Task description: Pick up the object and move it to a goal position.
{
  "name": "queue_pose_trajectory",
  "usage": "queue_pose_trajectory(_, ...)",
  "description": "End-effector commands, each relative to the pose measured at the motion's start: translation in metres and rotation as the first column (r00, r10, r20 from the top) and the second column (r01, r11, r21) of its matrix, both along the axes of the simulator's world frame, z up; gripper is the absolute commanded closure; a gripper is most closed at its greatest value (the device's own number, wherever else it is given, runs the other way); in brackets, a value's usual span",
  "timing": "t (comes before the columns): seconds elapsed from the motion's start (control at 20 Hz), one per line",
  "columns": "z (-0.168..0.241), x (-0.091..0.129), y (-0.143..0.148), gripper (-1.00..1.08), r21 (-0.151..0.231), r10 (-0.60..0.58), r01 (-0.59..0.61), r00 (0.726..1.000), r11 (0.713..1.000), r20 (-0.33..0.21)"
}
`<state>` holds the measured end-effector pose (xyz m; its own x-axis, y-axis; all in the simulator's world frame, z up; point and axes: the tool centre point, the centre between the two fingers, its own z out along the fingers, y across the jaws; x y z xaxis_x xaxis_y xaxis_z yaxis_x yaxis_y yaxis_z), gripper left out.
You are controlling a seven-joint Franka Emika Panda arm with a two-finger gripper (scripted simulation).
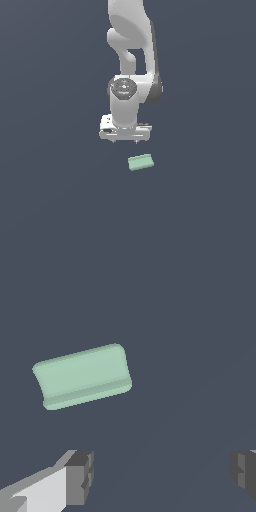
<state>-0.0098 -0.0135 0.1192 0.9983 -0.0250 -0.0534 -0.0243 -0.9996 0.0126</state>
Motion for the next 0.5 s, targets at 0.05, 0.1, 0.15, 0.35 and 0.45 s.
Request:
queue_pose_trajectory(0.05, -0.0001, 0.0002, -0.0001, -0.92, 0.000, 0.000, 0.000, 1.000, 1.000, 0.000)
queue_pose_trajectory(0.1, 0.0003, 0.0007, 0.0005, -0.92, 0.002, 0.001, -0.001, 1.000, 1.000, 0.001)
queue_pose_trajectory(0.15, 0.0008, 0.0016, 0.0012, -0.92, 0.003, 0.003, -0.003, 1.000, 1.000, 0.003)
queue_pose_trajectory(0.35, 0.0037, 0.0070, 0.0051, -0.92, 0.016, 0.017, -0.018, 1.000, 1.000, 0.012)
queue_pose_trajectory(0.45, 0.0046, 0.0085, 0.0061, -0.92, 0.019, 0.023, -0.024, 1.000, 1.000, 0.015)
